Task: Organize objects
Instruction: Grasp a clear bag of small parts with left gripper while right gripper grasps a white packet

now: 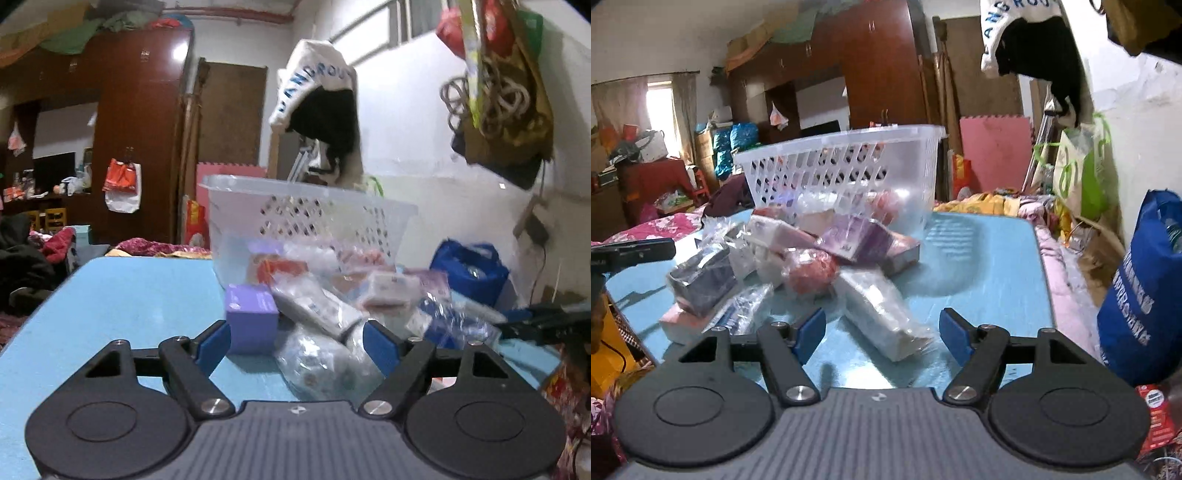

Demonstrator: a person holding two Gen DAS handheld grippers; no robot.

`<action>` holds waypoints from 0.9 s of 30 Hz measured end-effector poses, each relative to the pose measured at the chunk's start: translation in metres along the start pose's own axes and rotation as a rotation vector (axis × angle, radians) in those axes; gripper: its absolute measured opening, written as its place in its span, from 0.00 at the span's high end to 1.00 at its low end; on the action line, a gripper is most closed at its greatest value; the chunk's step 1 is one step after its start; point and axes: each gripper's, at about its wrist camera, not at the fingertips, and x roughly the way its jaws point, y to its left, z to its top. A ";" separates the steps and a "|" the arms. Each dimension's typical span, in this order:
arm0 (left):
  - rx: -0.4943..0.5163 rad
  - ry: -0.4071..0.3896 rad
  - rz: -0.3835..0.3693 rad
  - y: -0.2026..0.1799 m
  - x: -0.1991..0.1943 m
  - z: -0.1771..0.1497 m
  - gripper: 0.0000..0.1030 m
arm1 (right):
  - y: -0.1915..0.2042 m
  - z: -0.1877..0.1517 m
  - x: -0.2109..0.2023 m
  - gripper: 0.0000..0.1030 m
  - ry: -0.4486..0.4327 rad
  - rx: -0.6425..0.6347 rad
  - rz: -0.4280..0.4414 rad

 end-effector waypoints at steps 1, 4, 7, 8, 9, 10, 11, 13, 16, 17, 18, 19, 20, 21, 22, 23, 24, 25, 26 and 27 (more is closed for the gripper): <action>-0.003 0.006 -0.002 0.000 0.002 -0.003 0.20 | 0.000 -0.001 0.000 0.31 0.000 0.000 -0.001; -0.039 0.011 -0.010 0.005 0.003 -0.009 0.22 | -0.001 -0.004 -0.001 0.31 -0.014 0.006 0.031; -0.024 0.007 0.017 0.004 -0.001 -0.012 0.22 | 0.003 -0.009 -0.001 0.31 -0.015 -0.008 0.028; -0.019 0.006 0.027 0.004 -0.002 -0.012 0.23 | 0.004 -0.010 -0.001 0.33 -0.015 -0.015 0.023; -0.016 0.006 0.034 0.004 -0.004 -0.012 0.24 | 0.006 -0.010 -0.002 0.33 -0.019 -0.022 0.023; -0.018 0.006 0.042 0.005 -0.004 -0.013 0.24 | 0.007 -0.011 -0.002 0.33 -0.019 -0.023 0.027; -0.019 0.009 0.048 0.004 -0.003 -0.013 0.24 | 0.008 -0.012 -0.002 0.33 -0.020 -0.027 0.027; -0.010 0.025 0.044 0.000 0.004 -0.013 0.24 | 0.010 -0.013 -0.001 0.35 -0.022 -0.042 0.011; 0.047 0.052 0.053 -0.018 0.016 -0.015 0.26 | 0.009 -0.013 -0.001 0.37 -0.031 -0.036 0.006; 0.054 0.054 0.055 -0.021 0.018 -0.016 0.26 | 0.008 -0.013 -0.001 0.37 -0.034 -0.032 0.011; 0.047 0.057 0.052 -0.021 0.020 -0.016 0.26 | 0.007 -0.014 -0.001 0.39 -0.035 -0.028 0.014; 0.038 0.060 0.048 -0.021 0.021 -0.016 0.29 | 0.006 -0.014 0.000 0.41 -0.036 -0.026 0.013; 0.029 0.063 0.044 -0.019 0.022 -0.017 0.31 | 0.006 -0.014 0.000 0.42 -0.038 -0.028 0.009; 0.024 0.071 0.041 -0.018 0.023 -0.018 0.38 | 0.006 -0.014 0.000 0.45 -0.039 -0.031 0.005; 0.022 0.077 0.036 -0.017 0.024 -0.018 0.44 | 0.009 -0.014 0.000 0.47 -0.041 -0.034 0.002; 0.020 0.069 0.027 -0.017 0.023 -0.019 0.44 | 0.011 -0.014 0.000 0.52 -0.042 -0.039 -0.002; 0.017 0.053 0.023 -0.016 0.020 -0.020 0.44 | 0.011 -0.015 0.001 0.59 -0.044 -0.041 -0.007; 0.021 0.036 0.020 -0.017 0.019 -0.020 0.44 | 0.011 -0.015 0.001 0.60 -0.046 -0.039 -0.007; 0.033 0.022 0.020 -0.019 0.018 -0.021 0.44 | 0.011 -0.016 0.000 0.63 -0.050 -0.037 -0.006; 0.041 0.011 0.023 -0.020 0.017 -0.022 0.45 | 0.010 -0.017 0.000 0.65 -0.052 -0.033 0.000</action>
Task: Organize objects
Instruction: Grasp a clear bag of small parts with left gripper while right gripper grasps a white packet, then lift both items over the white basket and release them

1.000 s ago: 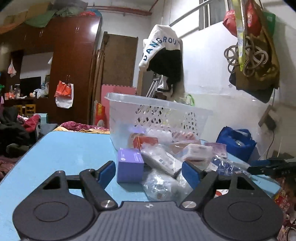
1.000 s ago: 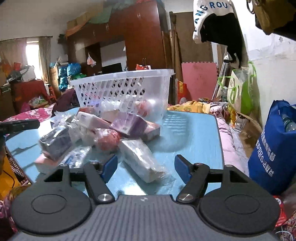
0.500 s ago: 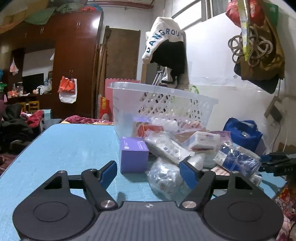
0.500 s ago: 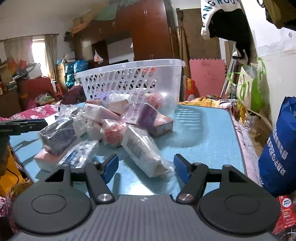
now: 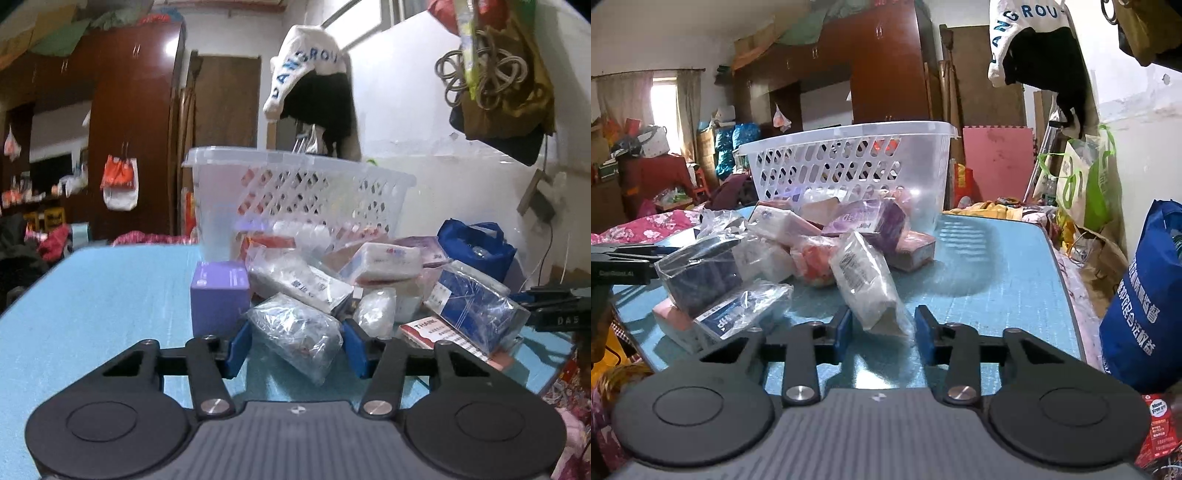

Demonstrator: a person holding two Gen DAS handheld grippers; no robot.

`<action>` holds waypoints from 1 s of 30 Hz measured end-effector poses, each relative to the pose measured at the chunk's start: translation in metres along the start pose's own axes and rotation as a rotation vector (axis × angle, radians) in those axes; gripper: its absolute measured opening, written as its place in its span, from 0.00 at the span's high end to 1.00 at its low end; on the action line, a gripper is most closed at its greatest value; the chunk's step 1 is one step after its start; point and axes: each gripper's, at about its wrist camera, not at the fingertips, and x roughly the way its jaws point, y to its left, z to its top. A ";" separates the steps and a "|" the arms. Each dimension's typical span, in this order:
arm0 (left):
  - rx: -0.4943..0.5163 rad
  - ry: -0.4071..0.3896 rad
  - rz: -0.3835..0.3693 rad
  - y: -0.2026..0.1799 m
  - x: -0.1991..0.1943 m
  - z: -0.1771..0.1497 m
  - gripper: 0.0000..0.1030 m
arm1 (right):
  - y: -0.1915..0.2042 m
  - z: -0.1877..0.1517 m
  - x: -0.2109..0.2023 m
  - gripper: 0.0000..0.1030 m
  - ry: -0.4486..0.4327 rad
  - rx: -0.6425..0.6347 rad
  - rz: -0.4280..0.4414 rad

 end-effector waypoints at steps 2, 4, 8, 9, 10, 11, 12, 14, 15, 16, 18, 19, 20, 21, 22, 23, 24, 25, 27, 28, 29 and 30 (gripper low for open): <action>0.000 -0.007 -0.002 0.000 0.000 0.001 0.45 | 0.000 0.000 -0.001 0.71 -0.003 0.002 -0.003; 0.001 -0.012 -0.004 0.002 -0.001 0.001 0.45 | -0.001 -0.001 -0.005 0.72 -0.006 0.003 -0.001; 0.012 -0.002 0.002 0.004 -0.002 0.003 0.45 | 0.005 -0.002 -0.007 0.68 0.002 -0.039 -0.011; 0.012 0.003 0.000 0.005 -0.001 0.003 0.45 | 0.006 -0.001 -0.006 0.64 0.003 -0.050 -0.025; 0.008 0.007 -0.002 0.006 0.001 0.003 0.45 | 0.007 0.001 -0.005 0.62 0.007 -0.057 -0.034; 0.005 0.012 -0.006 0.006 0.003 0.003 0.45 | 0.009 0.003 -0.003 0.60 0.009 -0.068 -0.043; 0.005 0.017 -0.014 0.006 0.003 0.003 0.45 | 0.011 0.006 -0.001 0.59 0.012 -0.081 -0.050; 0.015 0.020 -0.017 0.004 0.004 0.002 0.45 | 0.014 0.012 0.005 0.59 0.027 -0.109 -0.062; 0.017 0.018 -0.017 0.004 0.004 0.002 0.45 | 0.017 0.015 0.008 0.59 0.033 -0.126 -0.070; 0.014 0.016 -0.019 0.005 0.003 0.002 0.45 | 0.019 0.017 0.009 0.59 0.032 -0.141 -0.076; 0.003 0.009 -0.025 0.005 0.003 0.001 0.45 | 0.022 0.019 0.009 0.65 0.022 -0.148 -0.080; 0.003 0.001 -0.023 0.006 0.001 0.001 0.45 | 0.020 0.019 0.007 0.66 0.017 -0.142 -0.072; 0.010 -0.006 -0.014 0.006 0.000 0.000 0.45 | 0.019 0.017 0.005 0.66 0.014 -0.137 -0.063; 0.018 -0.014 -0.005 0.006 -0.002 0.000 0.45 | 0.019 0.015 0.001 0.66 0.008 -0.131 -0.060; 0.021 -0.028 -0.002 0.006 -0.007 -0.001 0.45 | 0.019 0.013 -0.003 0.66 -0.003 -0.122 -0.063; 0.019 -0.037 -0.006 0.007 -0.011 -0.001 0.45 | 0.017 0.012 -0.008 0.66 -0.017 -0.109 -0.062; 0.012 -0.050 -0.015 0.008 -0.016 0.000 0.45 | 0.014 0.013 -0.015 0.66 -0.038 -0.088 -0.055; 0.004 -0.067 -0.026 0.010 -0.023 0.004 0.45 | 0.012 0.015 -0.021 0.66 -0.058 -0.067 -0.046; -0.001 -0.103 -0.025 0.011 -0.033 0.011 0.45 | 0.009 0.023 -0.033 0.66 -0.099 -0.040 -0.033; -0.009 -0.121 -0.021 0.013 -0.037 0.015 0.45 | 0.010 0.028 -0.037 0.66 -0.114 -0.032 -0.030; -0.027 -0.138 -0.019 0.016 -0.040 0.020 0.45 | 0.010 0.033 -0.039 0.66 -0.127 -0.029 -0.023; -0.046 -0.150 -0.021 0.019 -0.042 0.026 0.45 | 0.011 0.037 -0.040 0.66 -0.133 -0.030 -0.011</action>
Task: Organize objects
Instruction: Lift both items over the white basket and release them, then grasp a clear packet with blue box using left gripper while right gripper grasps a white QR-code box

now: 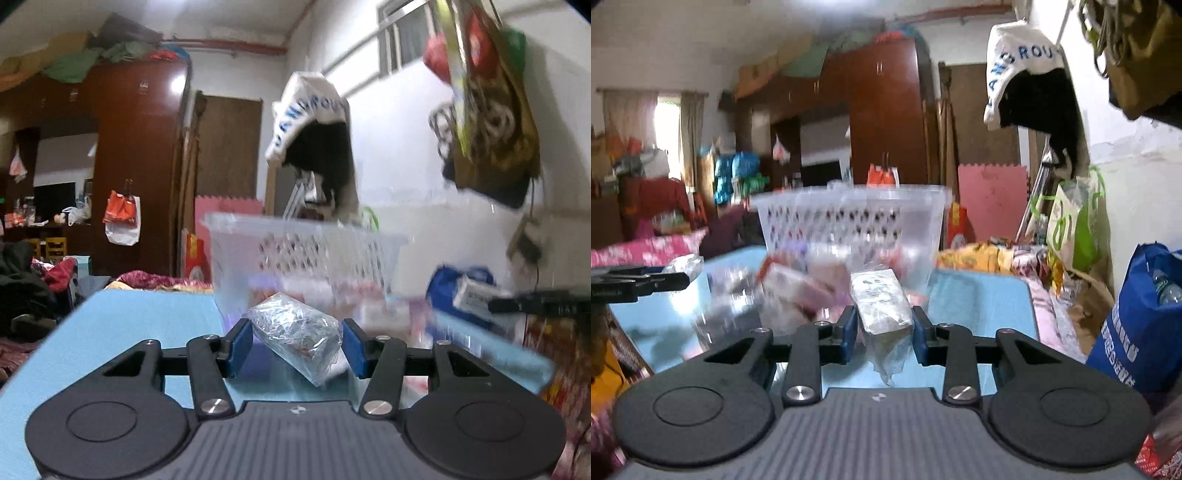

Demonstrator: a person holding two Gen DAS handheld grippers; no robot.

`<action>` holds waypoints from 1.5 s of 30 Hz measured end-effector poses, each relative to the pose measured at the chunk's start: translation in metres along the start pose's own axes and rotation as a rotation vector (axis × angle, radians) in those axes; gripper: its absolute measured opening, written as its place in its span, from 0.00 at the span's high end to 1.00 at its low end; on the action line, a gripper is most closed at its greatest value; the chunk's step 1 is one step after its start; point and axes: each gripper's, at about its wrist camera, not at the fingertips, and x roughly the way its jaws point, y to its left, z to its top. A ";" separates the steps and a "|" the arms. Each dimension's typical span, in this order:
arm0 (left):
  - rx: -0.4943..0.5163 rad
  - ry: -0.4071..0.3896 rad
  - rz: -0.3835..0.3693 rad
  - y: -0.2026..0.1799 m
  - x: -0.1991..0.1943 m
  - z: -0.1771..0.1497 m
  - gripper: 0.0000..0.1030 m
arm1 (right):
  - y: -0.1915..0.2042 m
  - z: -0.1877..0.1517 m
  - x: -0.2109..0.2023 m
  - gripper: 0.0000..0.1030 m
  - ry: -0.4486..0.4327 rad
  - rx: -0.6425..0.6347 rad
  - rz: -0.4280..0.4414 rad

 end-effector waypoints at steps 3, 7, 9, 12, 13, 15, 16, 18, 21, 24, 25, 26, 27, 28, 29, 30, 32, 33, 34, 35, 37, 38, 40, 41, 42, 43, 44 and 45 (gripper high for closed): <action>-0.028 -0.031 -0.013 0.007 0.006 0.027 0.45 | 0.005 0.024 0.012 0.66 -0.008 -0.012 0.036; -0.037 -0.042 -0.025 0.010 0.034 0.084 0.45 | 0.016 0.076 0.040 0.66 -0.048 -0.054 0.045; -0.023 -0.022 -0.005 0.009 0.059 0.113 0.45 | 0.022 0.106 0.062 0.66 -0.044 -0.071 0.037; -0.023 0.044 0.037 0.012 0.108 0.144 0.45 | 0.029 0.135 0.102 0.66 0.005 -0.090 0.023; -0.044 0.067 0.040 0.015 0.125 0.150 0.45 | 0.030 0.138 0.111 0.66 0.019 -0.099 0.013; -0.058 0.105 0.038 0.018 0.151 0.155 0.45 | 0.033 0.142 0.134 0.66 0.060 -0.122 0.000; -0.074 0.104 0.036 0.019 0.160 0.155 0.44 | 0.034 0.142 0.143 0.66 0.070 -0.131 -0.005; -0.072 0.124 0.028 0.019 0.176 0.153 0.17 | 0.034 0.138 0.153 0.52 0.068 -0.148 -0.066; -0.055 0.146 0.058 0.018 0.181 0.144 0.02 | 0.032 0.130 0.144 0.20 0.057 -0.139 -0.084; -0.026 0.105 0.041 0.019 0.152 0.131 0.00 | 0.027 0.118 0.109 0.17 0.029 -0.116 -0.039; -0.031 0.094 0.018 0.019 0.141 0.126 0.00 | 0.026 0.113 0.096 0.13 0.016 -0.109 -0.026; -0.032 0.080 -0.021 0.020 0.129 0.120 0.00 | 0.024 0.104 0.081 0.02 0.002 -0.093 -0.004; -0.040 0.054 -0.051 0.021 0.113 0.110 0.00 | 0.022 0.092 0.067 0.00 -0.006 -0.079 0.017; -0.027 0.049 -0.058 0.021 0.098 0.101 0.00 | 0.022 0.081 0.057 0.00 -0.003 -0.070 0.034; -0.008 0.063 -0.046 0.018 0.087 0.093 0.00 | 0.022 0.068 0.048 0.00 0.007 -0.065 0.040; -0.002 0.067 -0.031 0.016 0.073 0.082 0.00 | 0.024 0.051 0.038 0.00 0.015 -0.067 0.040; -0.019 0.026 -0.021 0.012 0.045 0.056 0.00 | 0.024 0.026 0.025 0.00 0.019 -0.046 0.042; -0.035 0.025 -0.026 0.009 0.034 0.044 0.00 | 0.024 0.012 0.019 0.00 0.031 -0.027 0.052; -0.055 0.039 -0.040 0.005 0.023 0.031 0.00 | 0.024 0.003 0.017 0.00 0.042 -0.017 0.064; -0.073 0.047 -0.061 0.001 0.015 0.020 0.00 | 0.026 -0.007 0.013 0.00 0.052 -0.016 0.069; -0.076 0.050 -0.118 -0.014 0.003 0.005 0.00 | 0.025 -0.021 0.009 0.00 0.066 -0.013 0.073; -0.065 0.047 -0.138 -0.023 0.000 0.001 0.00 | 0.024 -0.026 0.006 0.00 0.065 -0.004 0.079; -0.021 0.054 -0.162 -0.044 -0.002 -0.004 0.00 | 0.022 -0.031 0.001 0.00 0.058 0.020 0.105; 0.012 0.069 -0.167 -0.054 -0.002 -0.005 0.01 | 0.022 -0.030 0.002 0.00 0.054 0.023 0.124; 0.036 0.080 -0.169 -0.065 0.001 -0.007 0.03 | 0.025 -0.031 0.003 0.00 0.055 0.018 0.135; 0.040 0.088 -0.177 -0.070 0.004 -0.009 0.03 | 0.027 -0.031 0.005 0.00 0.061 0.006 0.141; 0.038 0.094 -0.194 -0.075 0.006 -0.011 0.03 | 0.030 -0.031 0.009 0.02 0.069 -0.009 0.149; 0.043 0.099 -0.213 -0.080 0.007 -0.013 0.03 | 0.034 -0.032 0.014 0.06 0.077 -0.017 0.158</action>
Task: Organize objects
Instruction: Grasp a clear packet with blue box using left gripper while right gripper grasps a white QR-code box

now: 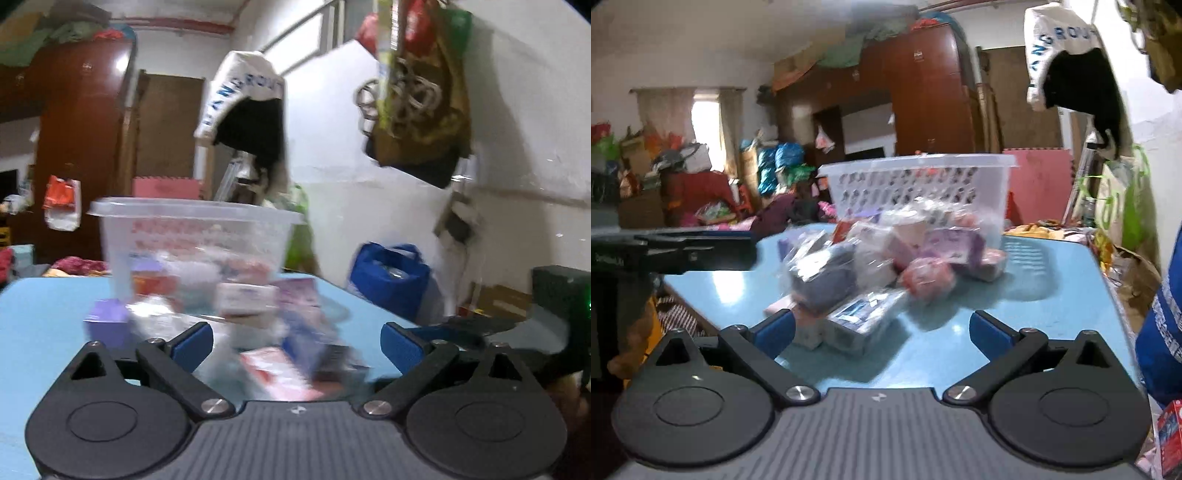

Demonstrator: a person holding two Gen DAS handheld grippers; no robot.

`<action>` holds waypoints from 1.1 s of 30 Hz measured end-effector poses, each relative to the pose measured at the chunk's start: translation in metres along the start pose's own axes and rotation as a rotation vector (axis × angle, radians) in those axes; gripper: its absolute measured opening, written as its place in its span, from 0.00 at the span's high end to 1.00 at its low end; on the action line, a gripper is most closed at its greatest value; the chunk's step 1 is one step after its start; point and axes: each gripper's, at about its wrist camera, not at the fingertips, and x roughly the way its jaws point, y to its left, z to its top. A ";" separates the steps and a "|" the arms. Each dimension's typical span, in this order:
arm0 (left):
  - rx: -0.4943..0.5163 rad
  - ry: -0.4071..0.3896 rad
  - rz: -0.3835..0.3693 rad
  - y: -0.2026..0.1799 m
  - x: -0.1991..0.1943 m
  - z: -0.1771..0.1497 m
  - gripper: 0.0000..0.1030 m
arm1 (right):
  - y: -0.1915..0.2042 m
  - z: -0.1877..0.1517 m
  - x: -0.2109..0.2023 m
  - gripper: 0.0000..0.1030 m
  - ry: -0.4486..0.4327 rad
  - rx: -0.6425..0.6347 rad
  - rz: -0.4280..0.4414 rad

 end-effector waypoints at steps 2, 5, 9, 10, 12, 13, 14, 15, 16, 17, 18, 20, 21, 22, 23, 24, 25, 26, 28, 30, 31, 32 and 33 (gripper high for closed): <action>0.024 0.017 0.004 -0.008 0.012 -0.001 0.03 | 0.001 -0.002 0.008 0.12 0.017 0.005 0.012; 0.035 0.056 0.043 -0.011 0.032 -0.005 0.07 | 0.003 -0.010 0.012 0.23 0.023 0.018 0.009; -0.016 0.068 0.075 0.009 0.031 -0.012 0.09 | -0.003 -0.023 -0.001 0.37 0.016 0.032 -0.048; -0.032 0.065 0.076 0.013 0.028 -0.013 0.09 | -0.003 -0.025 -0.005 0.37 0.016 0.030 -0.059; -0.039 0.050 0.111 0.017 0.023 -0.011 0.09 | -0.004 -0.026 -0.010 0.37 0.012 0.034 -0.068; -0.035 0.041 0.123 0.016 0.023 -0.009 0.09 | -0.004 -0.025 -0.011 0.37 0.008 0.035 -0.067; -0.029 0.036 0.123 0.014 0.025 -0.008 0.09 | -0.002 -0.024 -0.010 0.37 0.005 0.033 -0.062; -0.021 0.034 0.114 0.011 0.026 -0.008 0.09 | 0.000 -0.024 -0.008 0.37 0.001 0.030 -0.057; -0.008 0.035 0.104 0.007 0.028 -0.008 0.09 | 0.003 -0.023 -0.005 0.37 0.003 0.023 -0.055; 0.007 0.038 0.104 0.004 0.030 -0.009 0.09 | 0.003 -0.022 -0.001 0.37 0.008 0.013 -0.055; 0.021 0.042 0.109 0.003 0.032 -0.010 0.09 | 0.005 -0.021 0.004 0.37 0.013 0.003 -0.059; 0.029 0.054 0.117 0.001 0.038 -0.011 0.09 | 0.005 -0.023 0.007 0.46 0.019 0.002 -0.062; 0.022 0.056 0.111 0.001 0.040 -0.011 0.09 | 0.004 -0.023 0.006 0.55 0.016 0.002 -0.067; 0.010 0.056 0.107 0.002 0.041 -0.011 0.09 | 0.003 -0.024 0.004 0.56 0.016 0.002 -0.073; 0.002 0.054 0.104 0.002 0.041 -0.011 0.09 | 0.002 -0.025 0.001 0.56 0.017 0.002 -0.070; -0.002 0.052 0.102 0.001 0.042 -0.010 0.09 | 0.001 -0.025 -0.002 0.56 0.018 0.001 -0.068; 0.001 0.051 0.100 -0.001 0.043 -0.010 0.09 | 0.001 -0.025 -0.003 0.56 0.020 0.001 -0.070; 0.006 0.052 0.098 -0.004 0.044 -0.009 0.09 | 0.001 -0.026 -0.005 0.56 0.021 -0.004 -0.073; 0.016 0.047 0.096 -0.008 0.047 -0.009 0.09 | 0.002 -0.026 -0.007 0.57 0.022 -0.012 -0.080; 0.018 0.054 0.095 -0.011 0.052 -0.008 0.09 | 0.000 -0.027 -0.008 0.57 0.023 -0.016 -0.083; 0.013 0.061 0.092 -0.012 0.055 -0.008 0.09 | 0.001 -0.027 -0.007 0.57 0.022 -0.016 -0.082; 0.005 0.066 0.091 -0.011 0.058 -0.008 0.09 | 0.001 -0.027 -0.009 0.57 0.022 -0.016 -0.083; -0.004 0.070 0.091 -0.009 0.060 -0.008 0.10 | 0.000 -0.027 -0.009 0.57 0.022 -0.017 -0.085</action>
